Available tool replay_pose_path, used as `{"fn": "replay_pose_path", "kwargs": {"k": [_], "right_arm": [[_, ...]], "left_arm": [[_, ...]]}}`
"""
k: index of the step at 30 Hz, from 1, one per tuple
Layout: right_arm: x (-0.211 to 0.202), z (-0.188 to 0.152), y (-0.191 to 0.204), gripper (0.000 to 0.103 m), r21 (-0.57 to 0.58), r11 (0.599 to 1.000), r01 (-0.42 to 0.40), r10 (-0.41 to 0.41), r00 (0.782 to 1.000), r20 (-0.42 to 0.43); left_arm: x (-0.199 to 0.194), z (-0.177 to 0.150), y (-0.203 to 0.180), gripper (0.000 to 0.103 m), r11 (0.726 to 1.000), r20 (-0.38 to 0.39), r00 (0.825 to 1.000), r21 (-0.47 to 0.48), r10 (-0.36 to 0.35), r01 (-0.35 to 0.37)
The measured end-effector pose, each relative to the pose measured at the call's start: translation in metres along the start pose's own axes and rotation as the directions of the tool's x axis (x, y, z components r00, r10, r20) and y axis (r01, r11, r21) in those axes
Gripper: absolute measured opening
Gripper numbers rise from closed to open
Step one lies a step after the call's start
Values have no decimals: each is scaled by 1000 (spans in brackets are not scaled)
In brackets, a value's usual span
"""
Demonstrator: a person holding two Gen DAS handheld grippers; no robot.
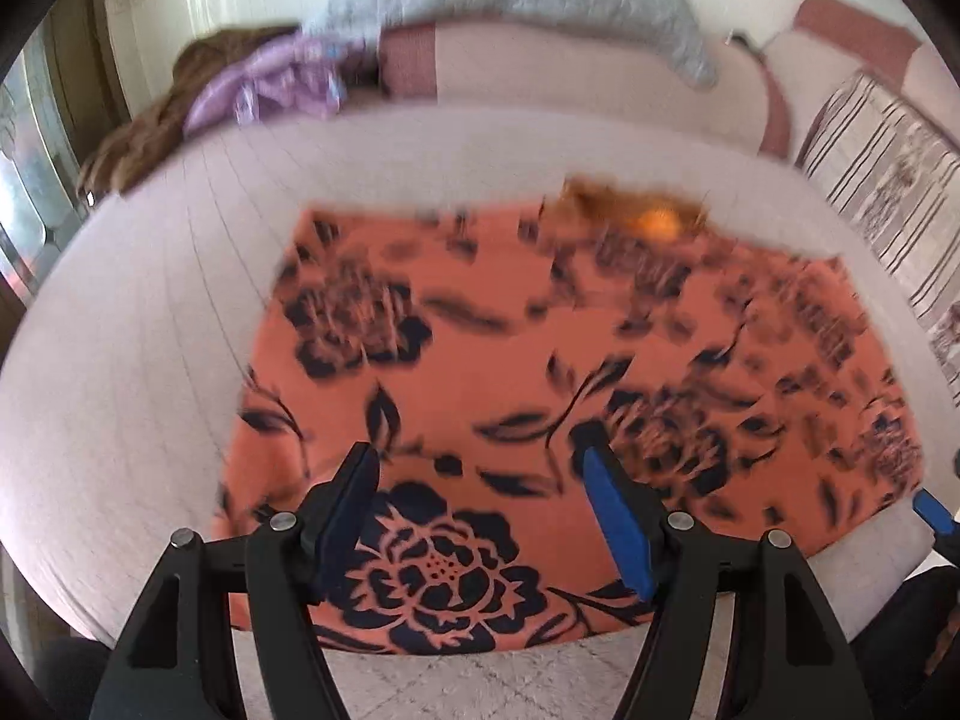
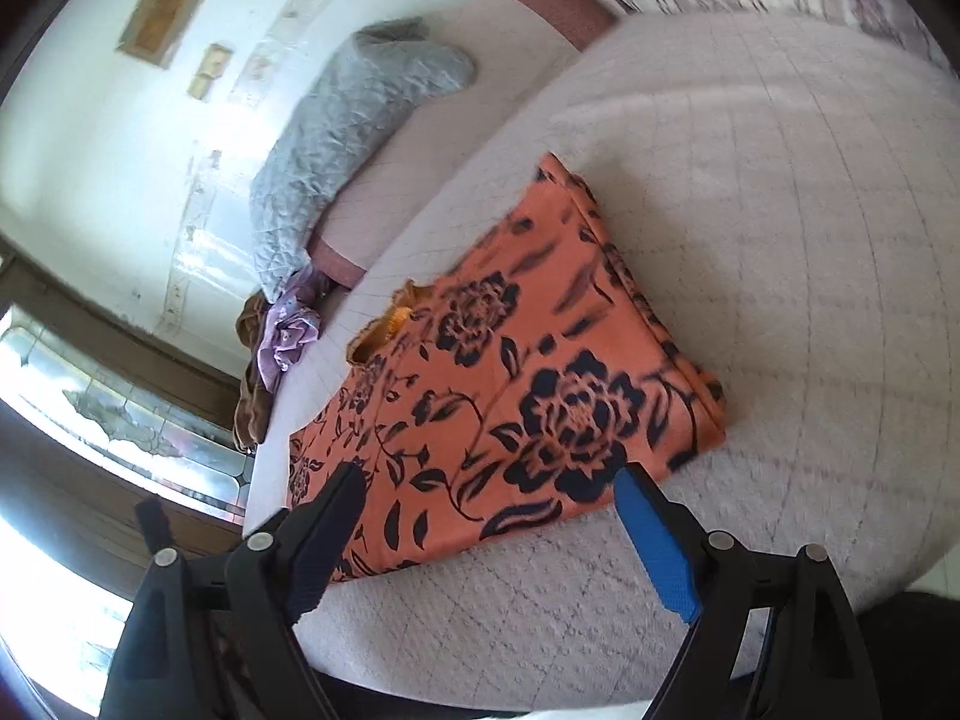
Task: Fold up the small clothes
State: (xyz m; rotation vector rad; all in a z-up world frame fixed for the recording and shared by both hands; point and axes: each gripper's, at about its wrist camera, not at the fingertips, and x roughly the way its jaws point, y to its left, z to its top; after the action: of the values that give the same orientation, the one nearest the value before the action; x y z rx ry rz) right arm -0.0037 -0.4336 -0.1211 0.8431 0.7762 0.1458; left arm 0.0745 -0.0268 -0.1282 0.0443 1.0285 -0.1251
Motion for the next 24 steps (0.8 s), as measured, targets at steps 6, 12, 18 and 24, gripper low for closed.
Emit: {"fn": "replay_pose_path", "kwargs": {"k": [6,12,18,24], "right_arm": [[21,-6,-19,88,172,984,49,-34,995,-89],[19,0,-34,88,271,962,33,-19,998,-53],[16,11,-42,88,366,930,38,-32,999,-23],[18,26,-36,88,364,928,84,-84,996,-17]], "left_arm": [[-14,7,-13,74,998,48,999,62,2,-5],[-20,11,-19,80,997,99,995,77,-9,1],[1,8,-14,80,1000,7,1000,28,3,-3],[-11,15,-10,80,1000,39,999,-1,-31,31]]}}
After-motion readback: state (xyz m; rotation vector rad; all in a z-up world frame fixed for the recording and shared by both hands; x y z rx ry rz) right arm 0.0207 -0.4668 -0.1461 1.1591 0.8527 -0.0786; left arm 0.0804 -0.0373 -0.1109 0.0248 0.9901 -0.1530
